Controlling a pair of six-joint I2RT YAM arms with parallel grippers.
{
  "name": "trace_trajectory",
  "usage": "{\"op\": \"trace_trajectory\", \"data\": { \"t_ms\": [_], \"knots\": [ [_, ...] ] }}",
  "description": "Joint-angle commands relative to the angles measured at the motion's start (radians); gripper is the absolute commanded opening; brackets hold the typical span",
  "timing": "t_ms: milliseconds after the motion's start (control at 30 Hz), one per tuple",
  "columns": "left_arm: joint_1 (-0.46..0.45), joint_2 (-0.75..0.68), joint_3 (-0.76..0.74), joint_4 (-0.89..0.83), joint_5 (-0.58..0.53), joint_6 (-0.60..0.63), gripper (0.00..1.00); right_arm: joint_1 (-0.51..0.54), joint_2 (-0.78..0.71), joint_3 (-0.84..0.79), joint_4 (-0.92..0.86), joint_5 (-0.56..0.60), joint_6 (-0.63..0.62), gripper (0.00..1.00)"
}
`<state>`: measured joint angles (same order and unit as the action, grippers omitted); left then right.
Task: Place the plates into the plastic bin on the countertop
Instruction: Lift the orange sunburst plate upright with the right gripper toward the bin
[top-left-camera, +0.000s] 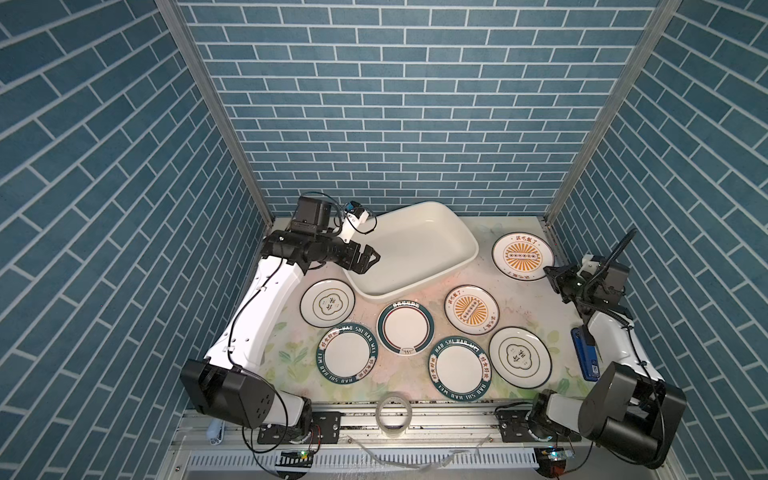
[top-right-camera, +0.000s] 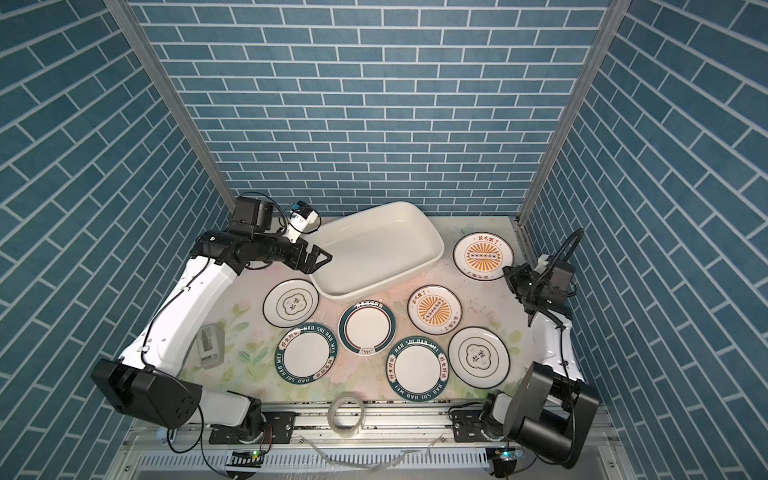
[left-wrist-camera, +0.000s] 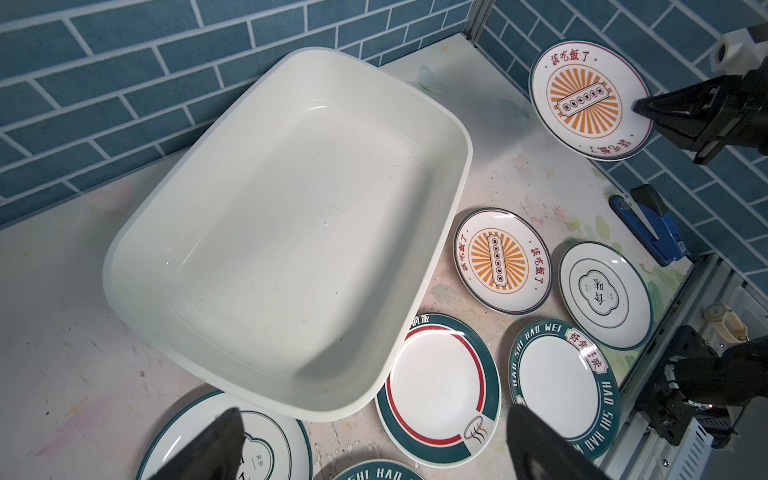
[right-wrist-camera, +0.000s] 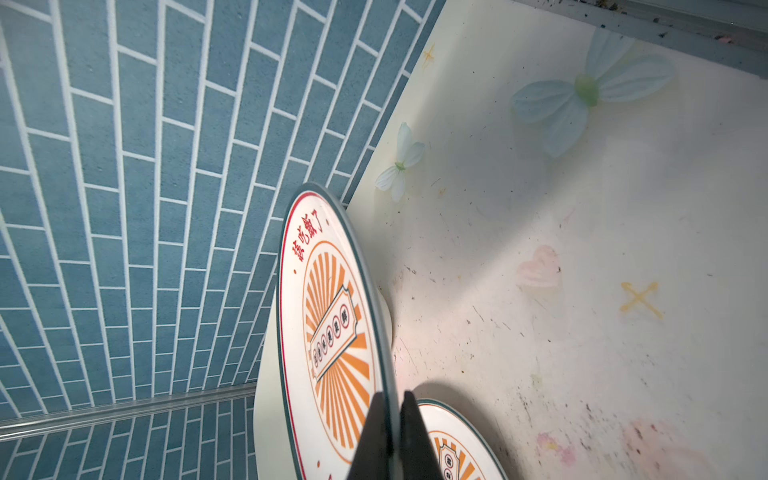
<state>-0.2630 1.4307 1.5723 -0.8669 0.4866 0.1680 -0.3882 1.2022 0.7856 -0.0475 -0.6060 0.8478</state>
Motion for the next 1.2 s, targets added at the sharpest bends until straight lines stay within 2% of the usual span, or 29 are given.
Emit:
{"op": "trace_trajectory", "data": {
  "t_ms": [0,333,567,733,933,1167],
  "knots": [
    [-0.007,-0.015,0.004,-0.020,-0.003,-0.014,0.99,0.005,-0.066,-0.004,-0.023,-0.032,-0.020,0.00],
    [-0.007,-0.033,0.023,-0.024,-0.018,-0.021,0.99,0.092,-0.118,0.071,-0.100,-0.006,-0.033,0.00],
    [-0.007,-0.046,0.015,-0.029,-0.035,-0.023,0.99,0.229,-0.124,0.132,-0.122,0.069,-0.032,0.00],
    [-0.006,-0.049,0.024,-0.037,-0.098,-0.034,0.99,0.332,-0.103,0.181,-0.130,0.120,-0.034,0.00],
    [0.002,-0.041,0.049,-0.034,-0.167,-0.057,1.00,0.467,0.005,0.278,-0.122,0.151,-0.042,0.00],
    [0.029,-0.036,0.087,-0.047,-0.177,-0.065,1.00,0.646,0.238,0.462,-0.130,0.194,-0.098,0.00]
  ]
}}
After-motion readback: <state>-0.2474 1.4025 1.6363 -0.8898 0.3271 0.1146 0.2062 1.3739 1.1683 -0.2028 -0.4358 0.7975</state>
